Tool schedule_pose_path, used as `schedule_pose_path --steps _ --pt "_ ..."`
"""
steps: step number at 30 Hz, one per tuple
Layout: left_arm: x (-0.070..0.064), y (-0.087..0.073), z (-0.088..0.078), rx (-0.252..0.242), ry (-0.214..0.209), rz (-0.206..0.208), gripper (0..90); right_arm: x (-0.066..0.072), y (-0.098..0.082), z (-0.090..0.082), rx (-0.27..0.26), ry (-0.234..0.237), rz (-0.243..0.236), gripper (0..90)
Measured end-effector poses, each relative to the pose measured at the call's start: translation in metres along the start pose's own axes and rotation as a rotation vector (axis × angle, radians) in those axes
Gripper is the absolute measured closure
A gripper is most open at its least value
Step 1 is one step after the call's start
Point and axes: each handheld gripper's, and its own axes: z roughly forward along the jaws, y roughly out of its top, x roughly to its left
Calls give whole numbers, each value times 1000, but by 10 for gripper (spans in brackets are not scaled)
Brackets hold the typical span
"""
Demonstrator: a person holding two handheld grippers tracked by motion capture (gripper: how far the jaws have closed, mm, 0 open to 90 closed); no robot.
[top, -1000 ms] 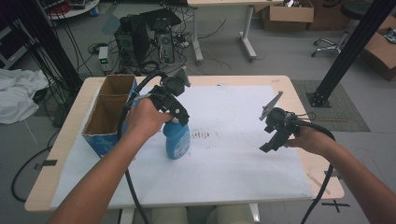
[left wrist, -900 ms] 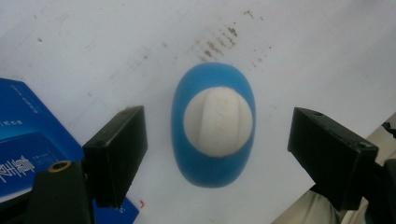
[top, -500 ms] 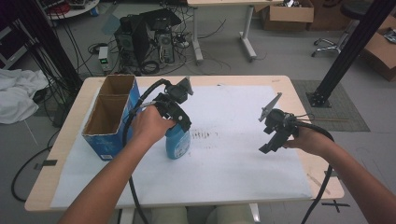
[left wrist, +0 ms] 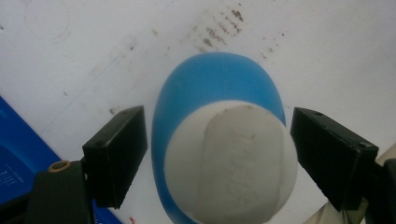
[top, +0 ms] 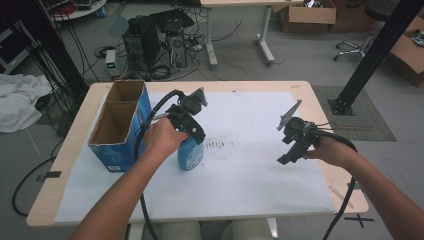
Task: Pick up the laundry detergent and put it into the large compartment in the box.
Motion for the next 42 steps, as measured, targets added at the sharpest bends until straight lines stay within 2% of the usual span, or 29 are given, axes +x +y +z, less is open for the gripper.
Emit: schedule_pose_path --steps 6,7,42 --pt "-1 1 4 8 21 8 205 0 0 2 0 4 0 171" --pt "-1 1 4 -3 19 2 205 0 0 2 0 4 0 171" --pt "-2 0 9 5 1 24 305 -1 -1 2 -2 4 1 171"
